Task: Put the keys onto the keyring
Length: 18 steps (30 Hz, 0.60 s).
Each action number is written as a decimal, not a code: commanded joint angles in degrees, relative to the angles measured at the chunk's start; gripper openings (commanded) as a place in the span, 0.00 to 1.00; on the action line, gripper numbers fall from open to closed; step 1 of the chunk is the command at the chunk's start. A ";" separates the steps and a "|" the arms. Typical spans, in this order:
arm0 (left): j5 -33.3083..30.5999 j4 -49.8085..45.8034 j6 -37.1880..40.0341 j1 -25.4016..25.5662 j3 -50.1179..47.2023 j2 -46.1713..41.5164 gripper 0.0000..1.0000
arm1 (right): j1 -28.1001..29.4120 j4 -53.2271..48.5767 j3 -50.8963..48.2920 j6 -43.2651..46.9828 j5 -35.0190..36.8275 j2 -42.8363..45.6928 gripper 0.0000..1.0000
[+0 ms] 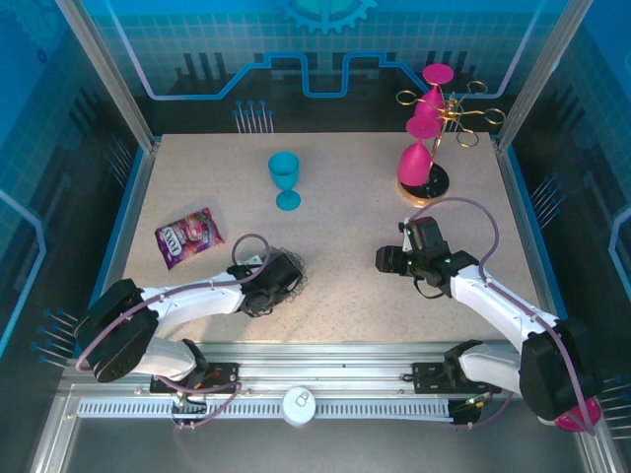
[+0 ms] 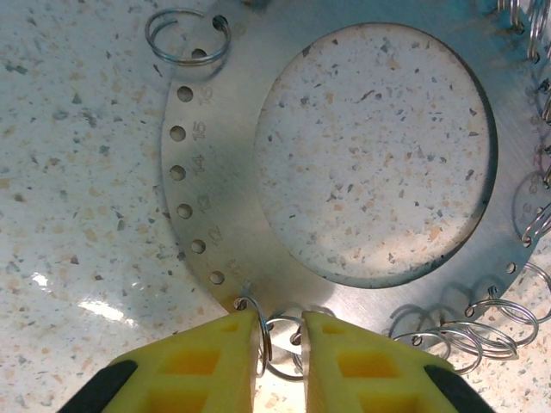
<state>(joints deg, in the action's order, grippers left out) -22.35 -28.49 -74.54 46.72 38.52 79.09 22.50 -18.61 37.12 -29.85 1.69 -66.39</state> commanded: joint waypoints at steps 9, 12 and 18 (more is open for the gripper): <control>-2.09 -4.12 -2.45 1.01 0.35 0.62 0.19 | 0.70 -1.31 0.73 -0.56 1.18 0.80 0.67; -2.03 -3.99 -2.45 1.18 0.24 0.80 0.19 | 0.68 -1.33 0.76 -0.57 1.18 0.80 0.67; -1.60 -3.37 -2.53 1.27 0.07 1.50 0.18 | 0.69 -1.33 0.85 -0.57 1.11 0.83 0.67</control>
<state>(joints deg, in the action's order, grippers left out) -23.33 -30.39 -76.42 47.44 38.52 79.77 22.50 -18.65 37.12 -29.85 2.22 -66.35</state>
